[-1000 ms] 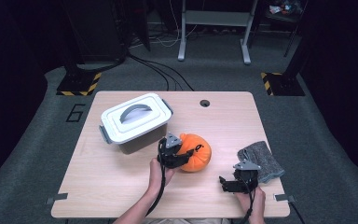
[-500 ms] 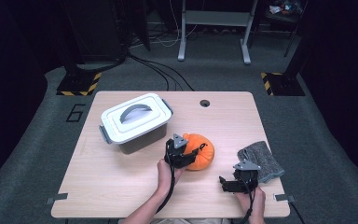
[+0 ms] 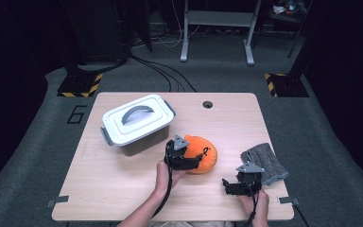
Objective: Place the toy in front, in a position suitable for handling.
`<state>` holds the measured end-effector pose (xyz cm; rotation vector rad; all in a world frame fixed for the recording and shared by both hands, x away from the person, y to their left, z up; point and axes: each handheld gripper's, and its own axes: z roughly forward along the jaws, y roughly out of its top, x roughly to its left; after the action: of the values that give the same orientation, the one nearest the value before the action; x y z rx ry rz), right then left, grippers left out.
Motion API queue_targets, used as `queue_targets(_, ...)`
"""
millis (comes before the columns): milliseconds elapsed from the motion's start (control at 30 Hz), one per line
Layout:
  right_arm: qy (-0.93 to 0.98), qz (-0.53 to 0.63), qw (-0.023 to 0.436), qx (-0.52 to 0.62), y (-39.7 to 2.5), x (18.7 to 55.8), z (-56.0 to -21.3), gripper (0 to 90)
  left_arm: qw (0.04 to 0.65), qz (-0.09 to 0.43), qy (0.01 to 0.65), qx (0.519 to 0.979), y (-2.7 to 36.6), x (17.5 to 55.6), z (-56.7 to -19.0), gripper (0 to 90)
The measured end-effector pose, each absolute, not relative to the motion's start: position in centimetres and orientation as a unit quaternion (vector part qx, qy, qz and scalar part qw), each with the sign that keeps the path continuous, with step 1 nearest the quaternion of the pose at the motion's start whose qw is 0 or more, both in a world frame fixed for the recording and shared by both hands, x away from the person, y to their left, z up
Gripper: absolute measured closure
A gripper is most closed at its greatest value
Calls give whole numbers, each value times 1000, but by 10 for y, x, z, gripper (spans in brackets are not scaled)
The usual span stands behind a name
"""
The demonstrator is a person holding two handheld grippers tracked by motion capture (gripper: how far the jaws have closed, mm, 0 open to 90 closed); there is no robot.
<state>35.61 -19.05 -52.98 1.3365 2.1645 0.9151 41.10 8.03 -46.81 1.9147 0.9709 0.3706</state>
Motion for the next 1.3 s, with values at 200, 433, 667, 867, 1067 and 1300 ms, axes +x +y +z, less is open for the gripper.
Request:
queue_targets(200,782,330,218,482,-191,356,-530,19,467,146,375,787,87,409,-464,197)
queue_targets(433,782,331,218,482,-191,356,-530,19,481,137,349,792,100,406,-456,195)
queue_targets(667,782,331,217,482,-191,356,-530,19,476,133,339,801,119,401,-458,183)
queue_targets(867,781,332,216,483,-191,357,-530,19,472,123,325,810,134,401,-463,165)
queue_targets(1067,782,330,216,483,-191,356,-530,19,469,117,323,814,145,401,-469,209)
queue_targets(1300,781,330,218,483,-191,356,-530,19,463,104,329,816,152,407,-476,308)
